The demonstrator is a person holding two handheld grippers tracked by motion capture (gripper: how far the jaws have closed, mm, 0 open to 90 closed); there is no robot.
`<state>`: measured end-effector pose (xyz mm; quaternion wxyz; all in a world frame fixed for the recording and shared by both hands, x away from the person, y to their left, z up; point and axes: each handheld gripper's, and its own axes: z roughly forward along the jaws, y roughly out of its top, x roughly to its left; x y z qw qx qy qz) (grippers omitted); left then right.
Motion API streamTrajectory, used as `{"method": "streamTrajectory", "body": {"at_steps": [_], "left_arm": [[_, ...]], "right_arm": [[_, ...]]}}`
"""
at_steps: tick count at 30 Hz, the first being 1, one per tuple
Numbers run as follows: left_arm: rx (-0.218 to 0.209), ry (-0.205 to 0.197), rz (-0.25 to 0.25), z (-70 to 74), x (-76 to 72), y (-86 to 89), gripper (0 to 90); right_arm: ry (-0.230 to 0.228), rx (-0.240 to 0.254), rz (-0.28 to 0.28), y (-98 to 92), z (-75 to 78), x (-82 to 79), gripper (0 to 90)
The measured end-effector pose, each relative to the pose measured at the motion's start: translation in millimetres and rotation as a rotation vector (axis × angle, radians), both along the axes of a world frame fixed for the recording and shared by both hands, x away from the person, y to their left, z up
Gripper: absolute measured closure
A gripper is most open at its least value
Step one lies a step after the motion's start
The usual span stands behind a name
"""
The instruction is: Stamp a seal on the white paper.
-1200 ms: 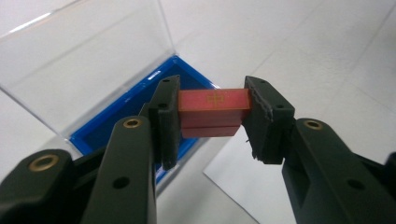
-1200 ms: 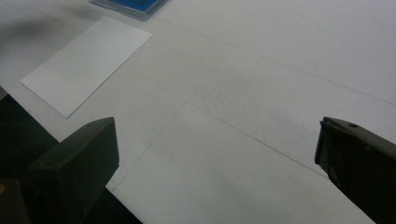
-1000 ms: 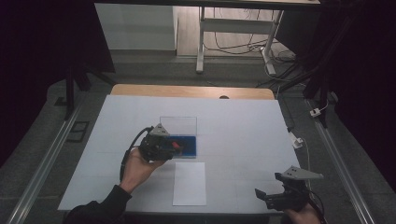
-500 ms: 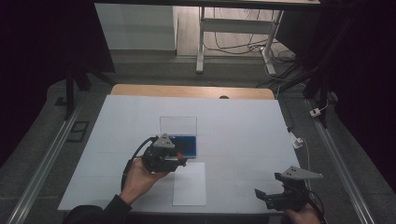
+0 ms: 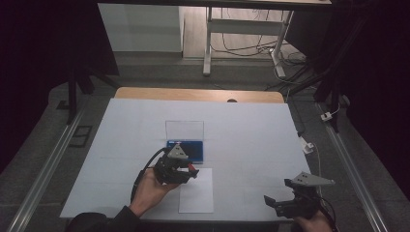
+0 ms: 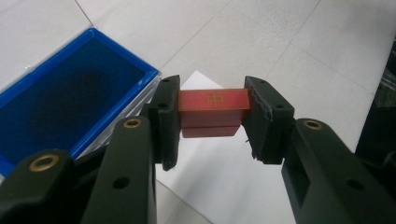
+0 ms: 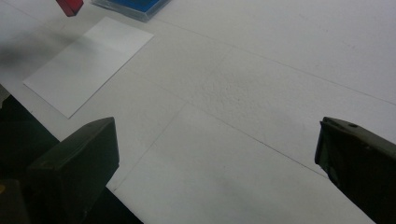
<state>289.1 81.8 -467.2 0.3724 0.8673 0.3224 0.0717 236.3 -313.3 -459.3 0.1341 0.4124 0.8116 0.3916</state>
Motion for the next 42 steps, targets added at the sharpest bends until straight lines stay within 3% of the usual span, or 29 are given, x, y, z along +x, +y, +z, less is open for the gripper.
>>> {"method": "streamTrajectory", "body": {"at_steps": [12,26,38,42], "left_arm": [[0.025,-0.010,-0.028,-15.0,-4.7,-12.5,58.3],[0.092,0.038,-0.036,-36.3,-5.4,-22.0,58.3],[0.138,-0.043,-0.020,-40.0,-17.7,-29.1,58.7],[0.145,-0.052,-0.010,-40.2,-20.1,-30.0,58.7]], "right_arm": [[-0.001,0.000,0.005,0.3,0.0,0.0,0.0],[-0.002,-0.001,0.008,0.5,0.0,-0.3,0.0],[-0.001,-0.009,0.009,1.5,0.0,-0.5,0.0],[0.001,-0.012,0.009,1.6,0.1,-0.3,0.0]]}}
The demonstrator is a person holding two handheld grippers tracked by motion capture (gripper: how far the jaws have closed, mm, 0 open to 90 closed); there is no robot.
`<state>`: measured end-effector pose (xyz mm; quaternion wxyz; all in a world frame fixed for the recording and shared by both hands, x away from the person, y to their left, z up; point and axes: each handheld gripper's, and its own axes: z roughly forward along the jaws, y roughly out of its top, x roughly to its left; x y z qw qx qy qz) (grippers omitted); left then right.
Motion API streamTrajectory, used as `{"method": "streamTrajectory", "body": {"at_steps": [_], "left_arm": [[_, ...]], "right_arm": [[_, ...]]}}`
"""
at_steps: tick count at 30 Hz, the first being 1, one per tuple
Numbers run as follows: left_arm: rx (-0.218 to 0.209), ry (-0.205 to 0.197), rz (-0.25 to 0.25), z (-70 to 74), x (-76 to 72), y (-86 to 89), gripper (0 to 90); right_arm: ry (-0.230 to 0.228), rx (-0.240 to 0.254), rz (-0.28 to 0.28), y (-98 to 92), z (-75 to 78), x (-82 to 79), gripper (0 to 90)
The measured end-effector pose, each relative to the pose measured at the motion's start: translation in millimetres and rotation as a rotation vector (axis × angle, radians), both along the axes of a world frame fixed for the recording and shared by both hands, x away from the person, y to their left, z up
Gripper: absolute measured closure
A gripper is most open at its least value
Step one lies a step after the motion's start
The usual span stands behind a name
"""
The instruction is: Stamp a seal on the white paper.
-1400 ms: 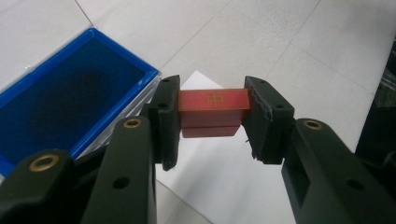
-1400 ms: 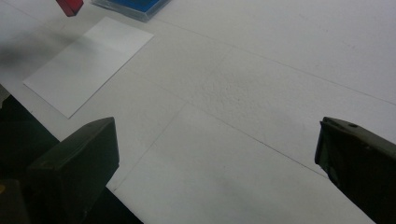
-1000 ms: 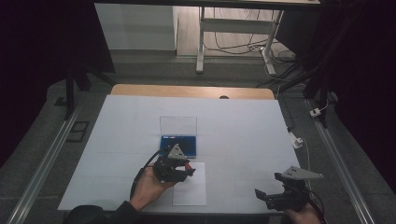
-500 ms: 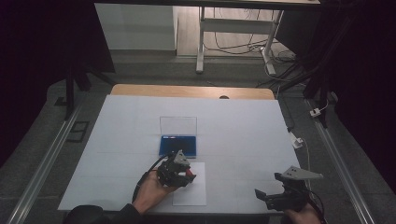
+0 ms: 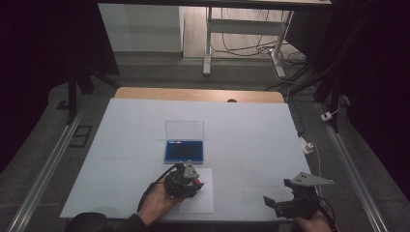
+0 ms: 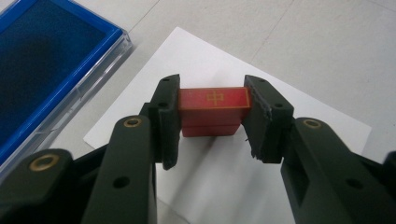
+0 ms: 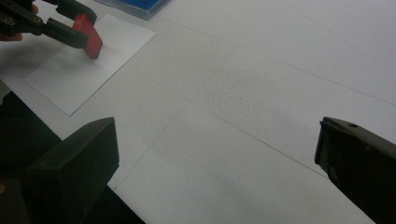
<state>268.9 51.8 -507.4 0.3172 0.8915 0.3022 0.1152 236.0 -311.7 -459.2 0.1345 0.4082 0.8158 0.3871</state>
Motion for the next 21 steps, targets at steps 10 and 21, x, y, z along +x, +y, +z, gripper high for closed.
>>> {"method": "streamTrajectory", "body": {"at_steps": [10,21], "left_arm": [[-0.050,0.003,0.011,-4.2,-0.1,5.5,58.8],[-0.083,0.015,0.011,-6.2,2.2,8.2,58.8]], "right_arm": [[-0.001,0.000,0.001,0.0,0.1,-0.1,0.0],[-0.001,0.000,0.005,0.8,-0.1,-0.1,0.0]]}}
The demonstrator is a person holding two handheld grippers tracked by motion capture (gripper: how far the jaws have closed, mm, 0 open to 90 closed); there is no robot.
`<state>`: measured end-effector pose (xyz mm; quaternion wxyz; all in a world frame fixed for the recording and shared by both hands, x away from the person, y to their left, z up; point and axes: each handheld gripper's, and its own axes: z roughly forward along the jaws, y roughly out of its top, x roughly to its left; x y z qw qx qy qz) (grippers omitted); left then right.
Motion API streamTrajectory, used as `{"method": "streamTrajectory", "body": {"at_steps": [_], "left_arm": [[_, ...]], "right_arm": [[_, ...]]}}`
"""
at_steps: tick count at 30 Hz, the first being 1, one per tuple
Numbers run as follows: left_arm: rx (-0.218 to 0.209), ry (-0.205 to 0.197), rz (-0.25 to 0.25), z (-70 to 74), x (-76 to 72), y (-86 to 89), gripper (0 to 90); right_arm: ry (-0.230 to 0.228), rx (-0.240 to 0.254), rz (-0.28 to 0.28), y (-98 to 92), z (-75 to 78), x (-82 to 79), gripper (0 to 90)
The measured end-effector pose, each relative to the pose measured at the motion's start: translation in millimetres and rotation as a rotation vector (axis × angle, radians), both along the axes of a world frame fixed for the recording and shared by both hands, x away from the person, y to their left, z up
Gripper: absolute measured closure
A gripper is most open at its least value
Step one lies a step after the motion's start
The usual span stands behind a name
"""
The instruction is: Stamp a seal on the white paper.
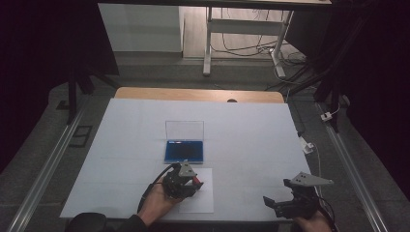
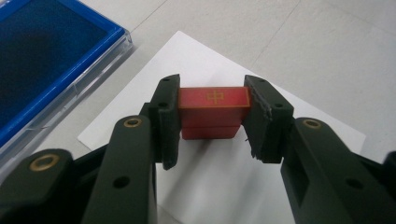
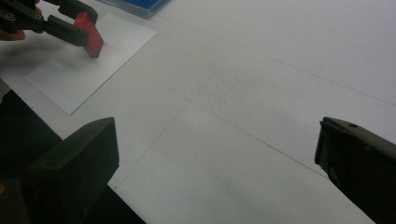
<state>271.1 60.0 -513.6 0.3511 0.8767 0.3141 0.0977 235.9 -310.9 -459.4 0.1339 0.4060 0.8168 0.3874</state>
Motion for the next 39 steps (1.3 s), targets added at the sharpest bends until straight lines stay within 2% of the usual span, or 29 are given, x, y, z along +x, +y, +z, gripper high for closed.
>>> {"method": "streamTrajectory", "body": {"at_steps": [2,9,10,13,14,18,21,23,28,30,35,39], "left_arm": [[-0.009,0.001,0.002,-0.6,-0.1,0.7,58.8],[0.029,-0.061,0.015,-1.4,-8.7,-4.8,58.9],[0.027,-0.062,0.015,-1.6,-8.7,-4.8,58.9],[-0.019,-0.018,0.019,-2.5,-3.9,0.5,58.8],[-0.023,-0.017,0.020,-2.7,-3.5,0.8,58.8],[-0.006,-0.022,-0.009,-1.4,-1.7,1.0,58.6],[0.003,-0.005,-0.034,1.5,2.8,1.2,58.5],[0.027,-0.026,-0.040,4.0,3.0,0.7,58.4],[-0.032,-0.065,-0.039,17.3,3.7,7.7,58.3],[-0.055,-0.057,-0.031,19.9,4.6,10.9,58.3],[-0.062,-0.044,-0.031,22.0,6.4,13.8,58.3],[-0.075,-0.049,-0.029,25.1,6.0,14.4,58.3]], "right_arm": [[0.000,0.000,-0.001,0.0,0.0,0.0,0.0],[0.001,0.000,0.001,0.0,-0.1,0.1,0.0],[0.001,-0.001,0.001,0.1,-0.1,0.1,0.0],[0.001,-0.001,0.002,0.1,-0.1,0.1,0.0],[0.001,0.000,0.002,0.1,-0.1,0.1,0.0],[0.001,-0.001,0.002,0.0,-0.1,0.2,0.0],[0.001,0.000,0.002,-0.2,0.0,0.1,0.0],[0.001,0.001,0.002,-0.3,-0.1,0.3,0.0],[0.003,0.003,0.002,-0.8,-0.1,0.4,0.0],[0.003,0.002,0.003,-0.8,-0.1,0.4,0.0],[0.001,0.000,0.002,-0.3,-0.1,0.4,0.0],[0.003,0.002,0.003,-0.7,-0.1,0.5,0.0]]}}
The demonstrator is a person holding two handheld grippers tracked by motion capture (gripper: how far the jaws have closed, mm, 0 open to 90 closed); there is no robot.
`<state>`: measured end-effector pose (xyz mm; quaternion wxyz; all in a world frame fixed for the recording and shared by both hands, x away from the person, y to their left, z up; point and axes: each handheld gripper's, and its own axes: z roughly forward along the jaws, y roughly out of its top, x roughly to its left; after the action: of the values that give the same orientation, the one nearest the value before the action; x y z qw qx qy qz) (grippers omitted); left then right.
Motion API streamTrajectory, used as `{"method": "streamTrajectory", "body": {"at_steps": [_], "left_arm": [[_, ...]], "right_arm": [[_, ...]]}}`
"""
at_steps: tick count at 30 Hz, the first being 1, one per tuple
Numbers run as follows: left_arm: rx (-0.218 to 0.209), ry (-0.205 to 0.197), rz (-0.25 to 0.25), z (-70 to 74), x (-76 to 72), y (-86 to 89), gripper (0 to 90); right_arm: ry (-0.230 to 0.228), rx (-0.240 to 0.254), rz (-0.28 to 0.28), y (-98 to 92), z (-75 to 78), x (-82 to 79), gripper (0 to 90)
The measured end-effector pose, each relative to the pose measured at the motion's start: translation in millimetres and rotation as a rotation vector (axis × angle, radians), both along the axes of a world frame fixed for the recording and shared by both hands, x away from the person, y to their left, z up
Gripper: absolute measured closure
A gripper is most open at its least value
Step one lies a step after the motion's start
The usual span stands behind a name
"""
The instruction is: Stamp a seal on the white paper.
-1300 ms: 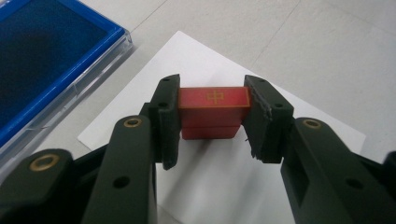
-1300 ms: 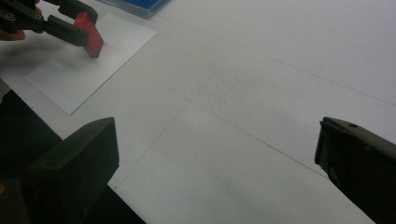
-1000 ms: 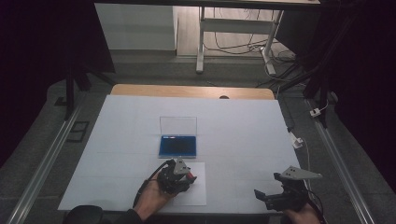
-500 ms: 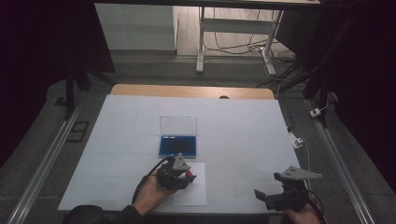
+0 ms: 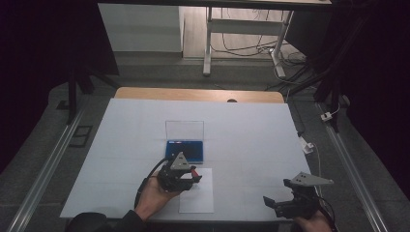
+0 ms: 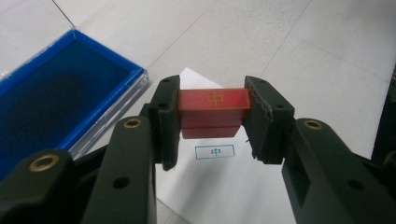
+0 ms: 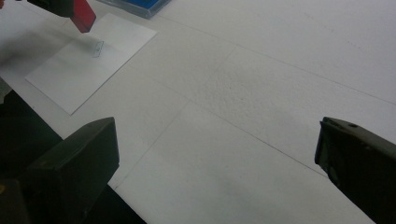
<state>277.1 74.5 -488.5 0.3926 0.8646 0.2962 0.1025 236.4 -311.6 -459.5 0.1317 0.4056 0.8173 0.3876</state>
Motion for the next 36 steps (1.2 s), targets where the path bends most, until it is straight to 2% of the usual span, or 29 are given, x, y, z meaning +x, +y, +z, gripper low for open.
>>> {"method": "streamTrajectory", "body": {"at_steps": [16,36], "left_arm": [[-0.025,0.008,0.027,11.2,3.7,9.7,58.2],[-0.021,0.011,0.069,22.2,15.5,26.2,58.2]], "right_arm": [[-0.005,-0.003,0.000,0.0,0.3,-0.5,0.0],[-0.004,-0.004,-0.001,0.1,0.2,-0.6,0.0]]}}
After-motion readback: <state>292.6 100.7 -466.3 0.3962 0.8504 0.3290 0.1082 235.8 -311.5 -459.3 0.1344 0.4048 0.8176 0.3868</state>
